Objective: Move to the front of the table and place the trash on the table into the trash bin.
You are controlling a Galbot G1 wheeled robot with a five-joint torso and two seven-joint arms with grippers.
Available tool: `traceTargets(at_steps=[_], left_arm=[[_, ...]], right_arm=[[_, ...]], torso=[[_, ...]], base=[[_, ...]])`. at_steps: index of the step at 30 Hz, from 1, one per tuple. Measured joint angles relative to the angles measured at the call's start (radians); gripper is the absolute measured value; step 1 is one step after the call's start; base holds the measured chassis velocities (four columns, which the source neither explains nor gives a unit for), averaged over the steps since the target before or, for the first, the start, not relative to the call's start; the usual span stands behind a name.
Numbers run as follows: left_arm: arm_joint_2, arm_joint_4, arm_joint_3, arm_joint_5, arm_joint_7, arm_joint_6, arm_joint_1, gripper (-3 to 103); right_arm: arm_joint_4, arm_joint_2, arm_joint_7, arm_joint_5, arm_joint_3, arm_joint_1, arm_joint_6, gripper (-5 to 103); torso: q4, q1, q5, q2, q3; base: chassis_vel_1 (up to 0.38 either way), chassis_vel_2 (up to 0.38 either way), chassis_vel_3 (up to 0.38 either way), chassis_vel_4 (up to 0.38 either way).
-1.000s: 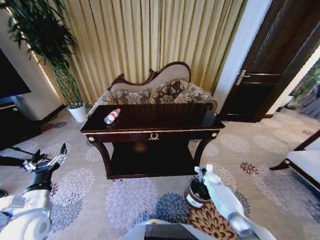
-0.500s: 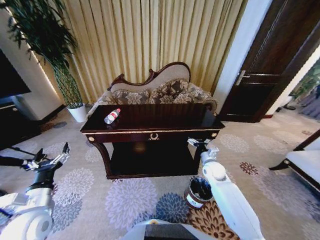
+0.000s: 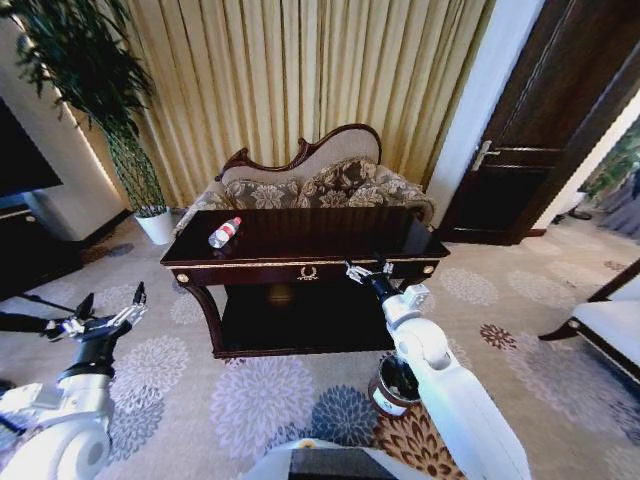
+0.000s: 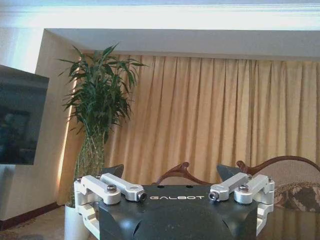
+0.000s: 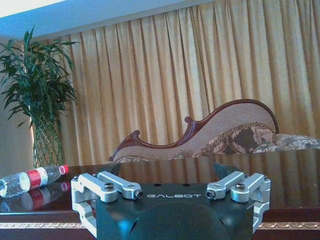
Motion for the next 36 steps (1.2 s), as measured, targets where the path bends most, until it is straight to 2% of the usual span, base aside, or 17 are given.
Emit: traceTargets(at_steps=[8,21,36], left_arm=[[-0.006,-0.003,0.007,0.003,0.001,0.002,-0.001,100],[-0.018,-0.003,0.003,0.003,0.006,-0.004,0.008,100],[-0.023,0.001,0.005,0.005,0.019,-0.023,0.012,100]], right_arm=[[-0.015,0.006,0.000,-0.002,-0.002,0.009,0.004,100],[-0.019,0.006,0.000,0.005,0.004,0.003,0.005,100],[0.003,0.004,0.000,-0.024,0.004,-0.019,0.011,100]], torso=[[0.0001,0.000,0.0002,0.000,0.000],[0.0001,0.001,-0.0002,0.000,0.000],[0.0002,0.000,-0.0002,0.000,0.000]], base=[[-0.015,0.108,0.012,-0.106],[-0.141,0.202,0.157,-0.218],[-0.048,0.028,0.049,-0.021]])
